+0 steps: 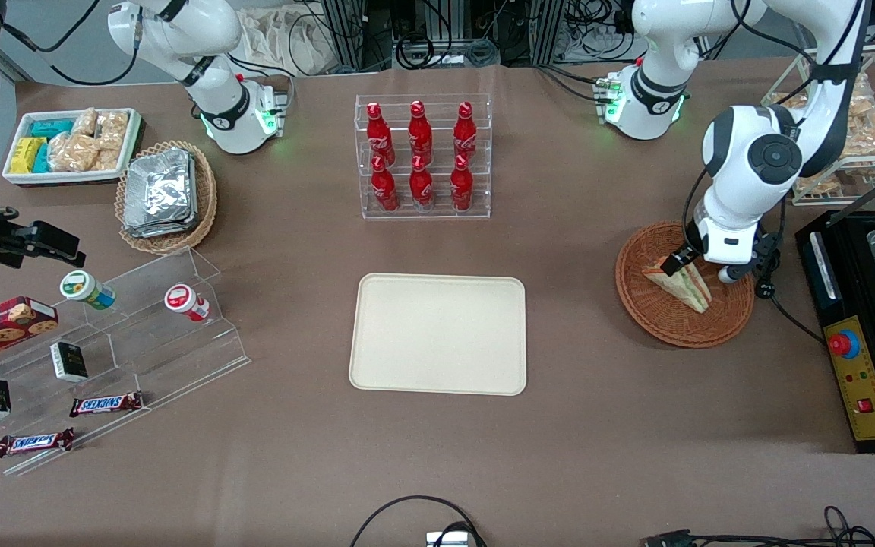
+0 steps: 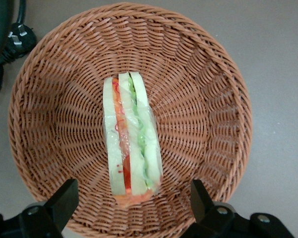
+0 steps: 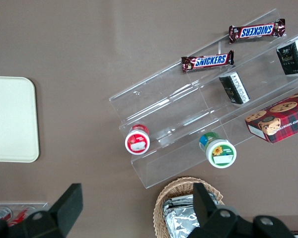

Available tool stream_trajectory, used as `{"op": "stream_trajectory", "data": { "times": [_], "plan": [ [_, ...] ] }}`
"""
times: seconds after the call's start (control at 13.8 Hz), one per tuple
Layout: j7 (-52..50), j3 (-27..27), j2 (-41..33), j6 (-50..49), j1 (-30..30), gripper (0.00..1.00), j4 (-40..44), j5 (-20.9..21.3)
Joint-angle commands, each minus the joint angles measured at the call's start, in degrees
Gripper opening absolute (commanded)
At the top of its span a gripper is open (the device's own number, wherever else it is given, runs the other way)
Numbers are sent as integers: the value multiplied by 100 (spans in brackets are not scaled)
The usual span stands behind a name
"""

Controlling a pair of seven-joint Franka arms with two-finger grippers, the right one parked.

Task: Place sandwich from basket to tray
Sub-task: 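Lower the open left gripper over the sandwich wedge in the basket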

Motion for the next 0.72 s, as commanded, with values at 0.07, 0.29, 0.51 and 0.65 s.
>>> {"op": "stream_trajectory", "data": {
  "times": [0.07,0.29,0.51,0.65],
  "plan": [
    [-148,-15,185,459,102,100,-180,139],
    [-148,-15,308,688,155,100,-242,139],
    [-157,-6,441,828,164,100,-233,139],
    [-157,-6,537,882,216,100,-233,139]
  ]
}}
